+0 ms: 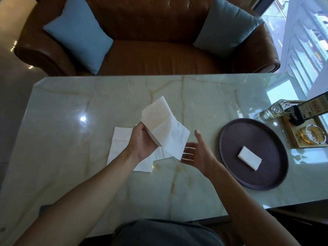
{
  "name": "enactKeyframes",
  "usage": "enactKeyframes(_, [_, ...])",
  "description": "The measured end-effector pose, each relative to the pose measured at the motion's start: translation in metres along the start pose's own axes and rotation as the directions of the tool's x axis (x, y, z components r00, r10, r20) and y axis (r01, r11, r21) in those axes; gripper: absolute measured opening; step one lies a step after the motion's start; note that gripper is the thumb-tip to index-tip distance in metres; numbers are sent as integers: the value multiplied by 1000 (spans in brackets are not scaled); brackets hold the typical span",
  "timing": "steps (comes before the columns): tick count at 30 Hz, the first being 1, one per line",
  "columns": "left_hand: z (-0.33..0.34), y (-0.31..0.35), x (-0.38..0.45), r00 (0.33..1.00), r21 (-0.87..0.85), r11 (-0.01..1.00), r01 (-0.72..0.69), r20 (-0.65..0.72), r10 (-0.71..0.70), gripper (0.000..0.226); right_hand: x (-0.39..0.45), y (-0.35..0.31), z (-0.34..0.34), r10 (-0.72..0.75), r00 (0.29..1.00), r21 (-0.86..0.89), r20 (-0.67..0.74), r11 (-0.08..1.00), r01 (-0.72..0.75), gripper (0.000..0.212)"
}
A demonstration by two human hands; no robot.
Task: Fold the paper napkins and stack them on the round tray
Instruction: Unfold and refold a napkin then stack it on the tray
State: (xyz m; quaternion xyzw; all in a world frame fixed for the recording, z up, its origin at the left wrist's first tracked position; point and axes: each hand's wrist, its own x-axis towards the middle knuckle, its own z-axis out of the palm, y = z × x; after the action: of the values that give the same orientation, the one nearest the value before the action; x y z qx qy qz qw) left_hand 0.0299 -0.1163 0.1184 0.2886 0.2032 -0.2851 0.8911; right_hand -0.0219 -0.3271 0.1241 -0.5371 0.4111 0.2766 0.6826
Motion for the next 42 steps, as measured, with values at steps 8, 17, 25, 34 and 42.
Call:
enactKeyframes(8, [-1, 16, -1, 998, 37, 999, -19, 54, 17, 47, -6, -17, 19, -97, 978, 161, 187, 985, 67, 65])
enactKeyframes(17, [-18, 21, -1, 994, 204, 978, -44, 108, 22, 25, -2, -31, 19, -373, 914, 34, 161, 927, 372, 24])
enactKeyframes(25, [-41, 43, 4, 958, 642, 765, 56, -249, 139, 79, -18, -54, 7, -620, 764, -202, 181, 737, 646, 37])
enactKeyframes(34, [-34, 29, 4, 959, 136, 960, 245, -177, -220, 77, -37, -72, -2, -625, 707, -330, 332, 625, 708, 58])
enactKeyframes(42, [-7, 32, 2, 994, 491, 870, 30, -103, 24, 34, -23, -64, -22, -583, 808, -216, 84, 781, 586, 37])
